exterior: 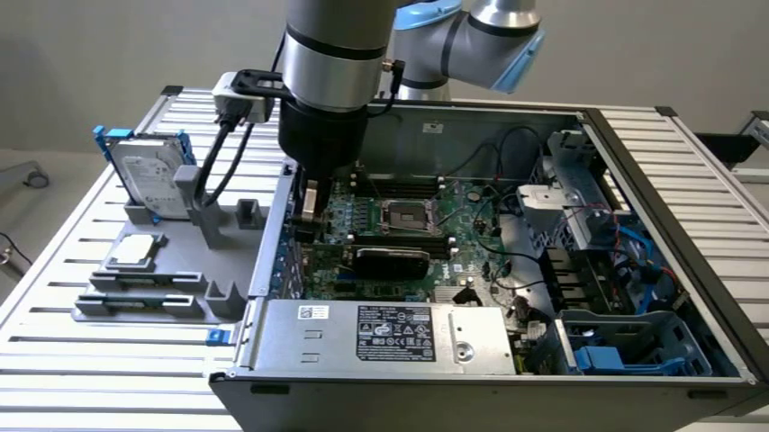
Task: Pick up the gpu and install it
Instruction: 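Press down on the gpu until it lock into place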
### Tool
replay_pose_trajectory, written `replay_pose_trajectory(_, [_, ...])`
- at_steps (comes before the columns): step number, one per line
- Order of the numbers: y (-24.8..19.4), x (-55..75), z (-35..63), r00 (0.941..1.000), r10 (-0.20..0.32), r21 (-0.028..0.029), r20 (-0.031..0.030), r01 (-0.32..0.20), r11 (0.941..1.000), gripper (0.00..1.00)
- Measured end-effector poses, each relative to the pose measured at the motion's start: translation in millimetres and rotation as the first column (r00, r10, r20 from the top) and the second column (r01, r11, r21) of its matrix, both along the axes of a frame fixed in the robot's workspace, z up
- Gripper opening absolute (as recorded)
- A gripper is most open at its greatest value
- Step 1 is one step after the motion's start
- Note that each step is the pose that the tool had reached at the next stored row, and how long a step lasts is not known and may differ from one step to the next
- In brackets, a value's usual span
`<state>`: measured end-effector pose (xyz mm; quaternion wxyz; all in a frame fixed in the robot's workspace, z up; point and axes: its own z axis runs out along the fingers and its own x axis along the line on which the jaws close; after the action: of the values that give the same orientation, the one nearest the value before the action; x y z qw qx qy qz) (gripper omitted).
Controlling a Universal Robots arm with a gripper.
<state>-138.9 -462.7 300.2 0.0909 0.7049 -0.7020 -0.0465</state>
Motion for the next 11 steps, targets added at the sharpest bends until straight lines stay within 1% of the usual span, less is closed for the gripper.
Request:
replay_pose_trajectory(4, [0.3, -0.1, -0.1, 1.0, -0.002, -0.0006, -0.0001, 0.002, 1.0, 0.11])
replay_pose_trajectory(9, [0.4, 0.0, -0.2, 1.0, -0.002, -0.0052, 0.0, 0.002, 1.0, 0.11])
replay_pose_trajectory(11, [0.6, 0.0, -0.6, 1.0, -0.003, -0.0062, -0.0002, 0.003, 1.0, 0.11])
